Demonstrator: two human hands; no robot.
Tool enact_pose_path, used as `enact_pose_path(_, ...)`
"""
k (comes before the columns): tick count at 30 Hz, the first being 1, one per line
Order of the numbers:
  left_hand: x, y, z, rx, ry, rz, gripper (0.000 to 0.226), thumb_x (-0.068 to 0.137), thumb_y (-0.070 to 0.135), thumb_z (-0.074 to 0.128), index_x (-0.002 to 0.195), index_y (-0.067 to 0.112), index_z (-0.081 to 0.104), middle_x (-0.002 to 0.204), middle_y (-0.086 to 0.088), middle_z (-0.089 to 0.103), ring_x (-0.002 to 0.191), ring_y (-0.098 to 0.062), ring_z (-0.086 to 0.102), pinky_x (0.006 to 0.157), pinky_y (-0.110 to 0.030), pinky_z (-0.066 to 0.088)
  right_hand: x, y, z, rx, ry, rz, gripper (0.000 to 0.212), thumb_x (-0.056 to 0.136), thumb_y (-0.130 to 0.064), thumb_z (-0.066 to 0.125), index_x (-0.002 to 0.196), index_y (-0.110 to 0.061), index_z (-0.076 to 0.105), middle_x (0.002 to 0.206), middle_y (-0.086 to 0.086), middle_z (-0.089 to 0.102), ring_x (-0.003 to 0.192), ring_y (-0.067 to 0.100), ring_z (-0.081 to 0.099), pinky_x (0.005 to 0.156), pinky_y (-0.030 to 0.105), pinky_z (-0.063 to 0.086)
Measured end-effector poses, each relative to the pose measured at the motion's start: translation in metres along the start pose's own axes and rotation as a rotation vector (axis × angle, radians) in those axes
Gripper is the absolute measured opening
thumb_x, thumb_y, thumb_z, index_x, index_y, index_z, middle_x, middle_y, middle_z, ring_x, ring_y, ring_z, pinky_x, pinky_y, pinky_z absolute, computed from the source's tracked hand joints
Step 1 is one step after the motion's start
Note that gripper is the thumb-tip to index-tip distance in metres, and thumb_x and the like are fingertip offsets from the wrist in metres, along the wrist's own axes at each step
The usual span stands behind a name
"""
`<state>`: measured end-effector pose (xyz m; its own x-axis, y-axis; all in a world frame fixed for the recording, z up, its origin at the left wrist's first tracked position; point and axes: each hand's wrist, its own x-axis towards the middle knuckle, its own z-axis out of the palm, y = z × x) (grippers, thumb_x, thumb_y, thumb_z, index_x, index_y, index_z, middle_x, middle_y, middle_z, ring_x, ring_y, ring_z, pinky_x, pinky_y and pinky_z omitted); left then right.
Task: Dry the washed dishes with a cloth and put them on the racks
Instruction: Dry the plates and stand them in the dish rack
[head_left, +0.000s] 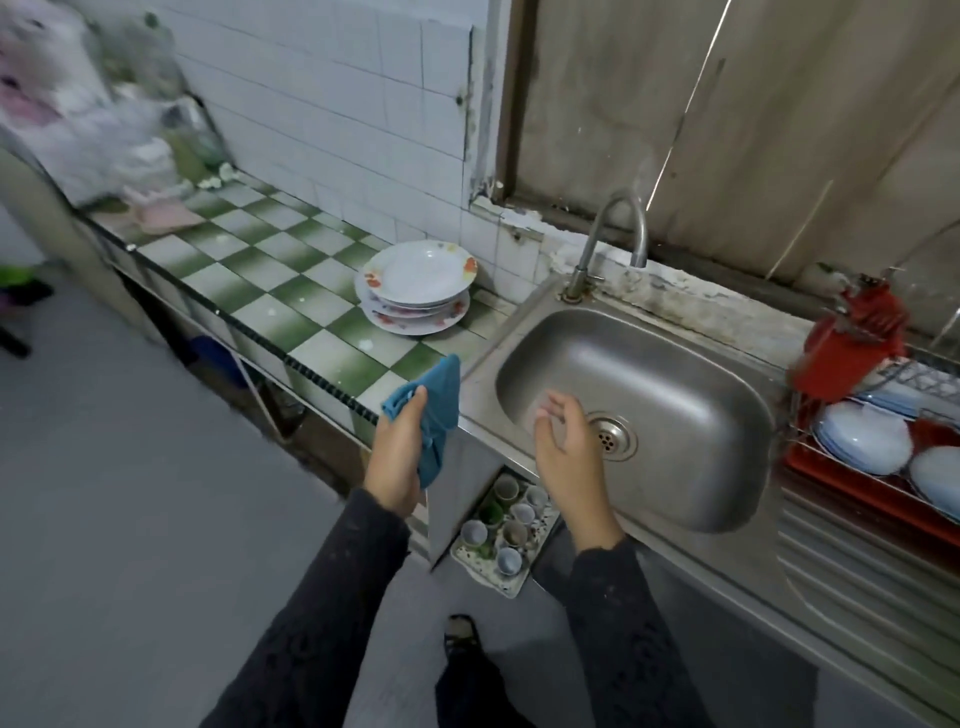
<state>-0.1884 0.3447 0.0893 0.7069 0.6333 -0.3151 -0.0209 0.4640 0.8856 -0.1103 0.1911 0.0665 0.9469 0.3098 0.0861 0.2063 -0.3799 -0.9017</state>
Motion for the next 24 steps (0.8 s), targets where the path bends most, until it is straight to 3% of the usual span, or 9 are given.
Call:
enact_pose_path(3,0.03,0.005,-0.016,0.025,0.043,0.007,0.014,0.103,0.028,0.049,0.11,0.021,0.059,0.112,-0.013,0.065,0.092,-0.024,0.063,0.078,-0.036,0.049,0.023,-0.002,0.028,0.01,-0.047,0.016,0.033,0.106,-0.026,0.047,0.138,-0.019,0.051,0.131,-0.006,0.056,0.12,0.007,0.052,0.089,0.012,0.036)
enact_pose_path(6,0.074,0.019,-0.021,0.021,0.056,0.017,0.013,0.103,0.027,0.049,0.11,0.021,0.058,0.105,-0.007,0.065,0.085,-0.018,0.064,0.075,-0.031,0.05,0.065,-0.006,0.059,0.042,-0.074,0.038,0.032,0.106,-0.026,0.047,0.137,-0.019,0.052,0.13,-0.005,0.058,0.118,0.007,0.053,0.085,0.004,0.036)
enact_pose_path(8,0.104,0.031,-0.022,0.04,0.073,0.042,0.01,0.104,0.025,0.048,0.105,0.022,0.058,0.091,-0.006,0.06,0.081,-0.017,0.06,0.082,-0.034,0.049,0.097,-0.011,0.08,0.084,-0.08,0.056,0.032,0.105,-0.022,0.048,0.136,-0.016,0.052,0.128,-0.003,0.059,0.121,0.011,0.054,0.097,0.016,0.041)
enact_pose_path(10,0.131,0.044,-0.023,0.055,0.084,0.041,0.013,0.105,0.024,0.046,0.098,0.023,0.057,0.076,-0.005,0.049,0.072,-0.016,0.053,0.079,-0.032,0.05,0.125,-0.016,0.099,0.122,-0.072,0.096,0.03,0.105,-0.021,0.048,0.134,-0.016,0.053,0.123,-0.004,0.059,0.121,0.013,0.054,0.102,0.028,0.043)
enact_pose_path(13,0.174,0.058,-0.03,0.065,0.091,0.018,0.014,0.105,0.024,0.046,0.098,0.023,0.058,0.072,-0.006,0.046,0.068,-0.016,0.048,0.068,-0.025,0.049,0.165,-0.023,0.13,0.171,-0.054,0.17,0.029,0.106,-0.019,0.047,0.133,-0.014,0.054,0.12,-0.006,0.058,0.117,0.01,0.053,0.091,0.02,0.038)
enact_pose_path(16,0.211,0.071,-0.043,0.122,0.096,0.033,0.019,0.105,0.026,0.045,0.093,0.023,0.06,0.069,-0.009,0.046,0.064,-0.017,0.046,0.061,-0.025,0.046,0.197,-0.027,0.159,0.224,-0.06,0.27,0.03,0.105,-0.02,0.047,0.135,-0.013,0.052,0.125,-0.001,0.056,0.115,0.013,0.053,0.089,0.021,0.037)
enact_pose_path(20,0.253,0.083,-0.054,0.126,0.127,-0.016,0.017,0.104,0.029,0.048,0.108,0.025,0.063,0.062,-0.004,0.05,0.06,-0.014,0.05,0.056,-0.022,0.046,0.229,-0.026,0.188,0.272,-0.052,0.384,0.032,0.104,-0.021,0.047,0.134,-0.012,0.05,0.118,-0.001,0.056,0.104,0.014,0.052,0.084,0.024,0.036)
enact_pose_path(22,0.272,0.09,-0.056,0.029,0.143,-0.099,0.017,0.103,0.029,0.05,0.096,0.023,0.064,0.059,-0.002,0.048,0.058,-0.012,0.048,0.062,-0.024,0.042,0.243,-0.023,0.204,0.288,-0.023,0.444,0.03,0.103,-0.021,0.048,0.132,-0.012,0.051,0.106,-0.006,0.056,0.095,0.011,0.053,0.076,0.027,0.039)
enact_pose_path(24,0.293,0.097,-0.058,0.001,0.152,-0.146,0.023,0.103,0.027,0.049,0.085,0.018,0.058,0.043,0.005,0.04,0.04,-0.004,0.04,0.06,-0.021,0.038,0.255,-0.02,0.22,0.291,0.004,0.498,0.029,0.101,-0.02,0.049,0.129,-0.012,0.053,0.099,-0.006,0.057,0.086,0.006,0.053,0.068,0.024,0.04)
